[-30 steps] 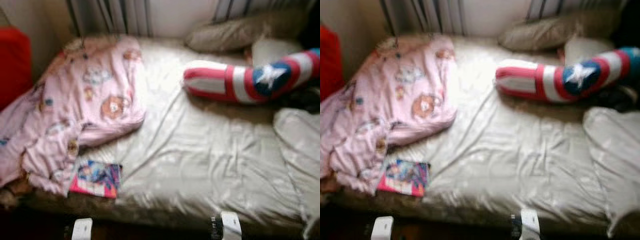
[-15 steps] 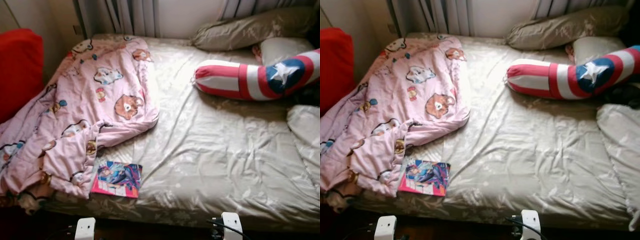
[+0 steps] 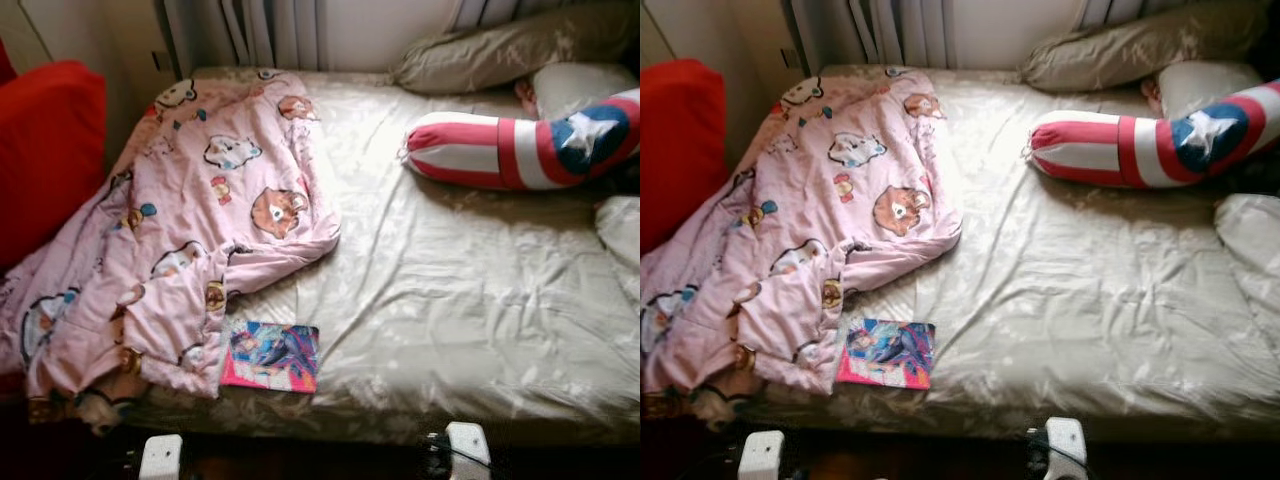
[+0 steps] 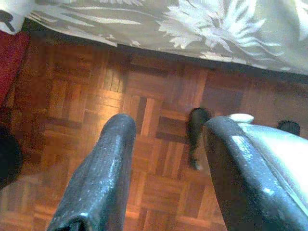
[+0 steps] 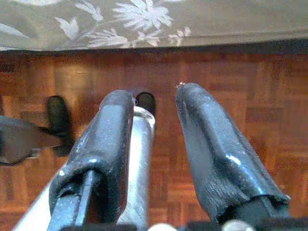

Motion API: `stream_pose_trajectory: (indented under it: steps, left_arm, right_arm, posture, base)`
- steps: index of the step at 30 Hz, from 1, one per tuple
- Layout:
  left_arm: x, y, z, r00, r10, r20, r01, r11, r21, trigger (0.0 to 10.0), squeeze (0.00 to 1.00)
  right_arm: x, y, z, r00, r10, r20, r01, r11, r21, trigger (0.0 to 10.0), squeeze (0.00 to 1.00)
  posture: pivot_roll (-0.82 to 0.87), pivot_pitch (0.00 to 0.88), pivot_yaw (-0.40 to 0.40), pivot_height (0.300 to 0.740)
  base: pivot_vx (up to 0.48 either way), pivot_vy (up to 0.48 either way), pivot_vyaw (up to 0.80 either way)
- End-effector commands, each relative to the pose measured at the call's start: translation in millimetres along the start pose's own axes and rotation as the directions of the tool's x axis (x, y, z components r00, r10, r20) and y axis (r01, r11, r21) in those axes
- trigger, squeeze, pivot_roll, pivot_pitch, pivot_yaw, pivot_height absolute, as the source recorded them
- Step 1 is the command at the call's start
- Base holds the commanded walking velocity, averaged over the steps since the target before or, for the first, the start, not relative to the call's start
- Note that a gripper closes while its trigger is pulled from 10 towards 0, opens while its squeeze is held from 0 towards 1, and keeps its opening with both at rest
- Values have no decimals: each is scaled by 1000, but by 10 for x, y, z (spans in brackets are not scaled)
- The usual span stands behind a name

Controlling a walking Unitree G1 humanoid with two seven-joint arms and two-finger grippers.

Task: Clean up the room

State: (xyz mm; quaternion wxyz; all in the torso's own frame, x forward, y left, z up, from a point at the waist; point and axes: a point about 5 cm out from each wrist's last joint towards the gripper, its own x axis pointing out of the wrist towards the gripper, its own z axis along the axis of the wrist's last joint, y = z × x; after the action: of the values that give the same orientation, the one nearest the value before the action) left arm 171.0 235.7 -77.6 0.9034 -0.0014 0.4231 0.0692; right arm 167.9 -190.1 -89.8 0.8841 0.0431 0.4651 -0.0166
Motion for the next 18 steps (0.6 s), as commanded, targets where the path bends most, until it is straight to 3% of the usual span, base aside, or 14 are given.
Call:
stream_pose_trajectory:
  steps: [1, 9, 18]
  left_arm:
    - [-26, 33, -89, 1000, 8, -28, -8, 1000, -9, 10000, 0]
    - [0, -81, -63, 1000, -2, -29, 2, 1000, -11, 10000, 0]
    - [-1, -95, -75, 999, -3, -33, 3, 1000, -10, 10000, 0]
  right_arm:
    - [3, 41, -21, 1000, 10, -7, -10, 1000, 14, 10000, 0]
    - [2, 39, -20, 1000, 14, -6, -14, 1000, 13, 10000, 0]
    - [1, 36, -24, 1000, 14, -7, -14, 1000, 12, 10000, 0]
  posture:
    - [54, 161, -19, 740]
    - [55, 160, -21, 740]
    - [55, 160, -21, 740]
  base:
    - [0, 326, 0]
    - [0, 323, 0]
    - [0, 326, 0]
